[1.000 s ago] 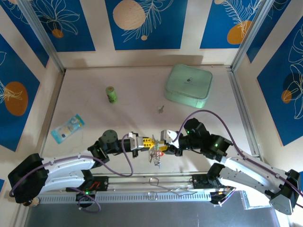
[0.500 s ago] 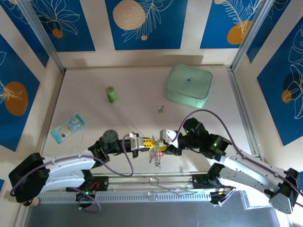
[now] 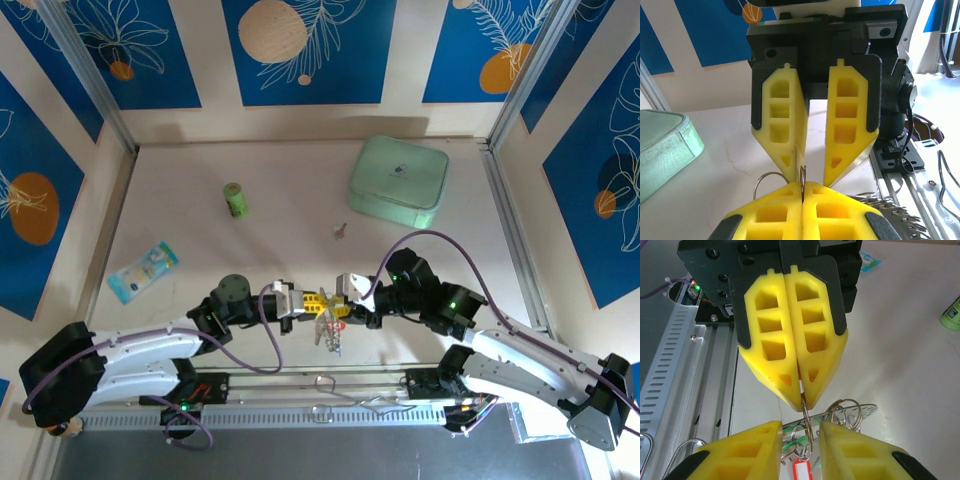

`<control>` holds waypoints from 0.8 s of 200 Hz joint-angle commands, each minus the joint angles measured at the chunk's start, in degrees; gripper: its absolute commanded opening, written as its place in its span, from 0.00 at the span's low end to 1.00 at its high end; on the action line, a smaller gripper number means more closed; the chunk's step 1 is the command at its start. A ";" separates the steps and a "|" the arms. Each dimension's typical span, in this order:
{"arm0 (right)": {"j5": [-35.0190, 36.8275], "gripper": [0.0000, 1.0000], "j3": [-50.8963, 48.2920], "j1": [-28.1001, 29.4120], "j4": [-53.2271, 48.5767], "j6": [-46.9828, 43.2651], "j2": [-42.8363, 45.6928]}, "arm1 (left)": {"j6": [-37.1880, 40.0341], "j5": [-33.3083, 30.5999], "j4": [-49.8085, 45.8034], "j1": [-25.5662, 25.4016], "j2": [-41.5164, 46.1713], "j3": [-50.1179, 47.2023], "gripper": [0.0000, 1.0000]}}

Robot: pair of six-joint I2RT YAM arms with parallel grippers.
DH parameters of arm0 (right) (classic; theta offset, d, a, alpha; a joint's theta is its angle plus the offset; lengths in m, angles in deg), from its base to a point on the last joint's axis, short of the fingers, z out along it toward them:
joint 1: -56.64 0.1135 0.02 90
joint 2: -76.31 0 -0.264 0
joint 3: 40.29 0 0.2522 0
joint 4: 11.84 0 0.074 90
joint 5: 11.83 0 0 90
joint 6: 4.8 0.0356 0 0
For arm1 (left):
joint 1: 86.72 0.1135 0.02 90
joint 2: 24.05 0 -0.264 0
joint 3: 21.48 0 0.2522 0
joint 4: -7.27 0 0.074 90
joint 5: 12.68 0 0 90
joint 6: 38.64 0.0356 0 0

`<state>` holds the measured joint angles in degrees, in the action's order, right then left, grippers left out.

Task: Put the keys on the keyring

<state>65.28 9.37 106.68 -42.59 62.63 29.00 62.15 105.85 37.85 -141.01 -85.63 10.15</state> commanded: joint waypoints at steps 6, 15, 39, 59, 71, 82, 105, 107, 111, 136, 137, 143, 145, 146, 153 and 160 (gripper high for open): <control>-1.40 0.10 1.53 0.39 1.03 -0.59 -0.43 | -1.12 1.76 4.00 -0.30 0.15 0.33 0.00; -0.96 0.02 1.86 0.32 0.48 -0.88 -0.57 | -1.12 1.25 3.83 -0.29 0.30 0.33 0.00; 0.22 0.00 3.82 0.28 -2.83 -2.66 -1.62 | -0.55 -1.06 1.06 -0.31 0.88 0.62 0.08; 0.80 0.00 6.59 0.32 -7.18 -5.07 -3.13 | 1.52 -1.39 -6.51 -0.24 2.09 2.26 0.20; 1.52 0.00 8.59 0.31 -10.27 -6.58 -4.52 | 2.51 -1.38 -10.57 -0.29 2.43 3.25 0.22; 1.92 0.00 10.21 0.41 -12.84 -8.10 -5.81 | 2.96 -1.31 -12.81 -0.30 2.31 3.96 0.22; 2.16 0.00 13.11 0.92 -16.57 -10.39 -7.90 | 3.06 -1.79 -13.19 -0.30 1.93 4.27 0.22; 2.16 0.00 13.29 0.93 -16.82 -10.46 -8.06 | 3.05 -1.74 -13.15 -0.30 1.91 4.28 0.22; 2.16 0.00 13.63 1.06 -17.20 -10.62 -8.33 | 3.07 -1.81 -13.00 -0.30 1.83 4.26 0.22; 2.12 0.00 16.10 2.07 -19.20 -12.20 -10.30 | 3.27 -1.82 -12.53 -0.30 1.55 4.67 0.20; 2.14 0.00 16.20 2.12 -19.25 -12.22 -10.41 | 3.27 -1.82 -12.52 -0.30 1.46 4.70 0.20; 2.37 0.00 16.90 2.39 -19.99 -12.62 -11.09 | 3.23 -1.82 -12.40 -0.30 1.48 4.72 0.20; 2.46 0.00 17.14 2.60 -20.20 -12.66 -11.30 | 3.22 -1.82 -12.36 -0.30 1.53 4.79 0.19; 2.48 0.00 17.25 2.64 -20.32 -12.80 -11.40 | 3.25 -1.86 -12.40 -0.30 1.54 4.80 0.19; 3.11 0.00 18.06 3.18 -21.21 -13.29 -12.27 | 3.16 -1.82 -12.26 -0.30 1.55 4.81 0.19; 3.79 0.00 18.79 3.60 -22.02 -13.66 -13.05 | 3.04 -1.82 -12.12 -0.30 1.64 4.81 0.19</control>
<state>68.47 24.45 108.78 -60.86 51.83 17.62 63.97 104.10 25.59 -141.03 -84.13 12.91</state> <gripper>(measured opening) 0.063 0.190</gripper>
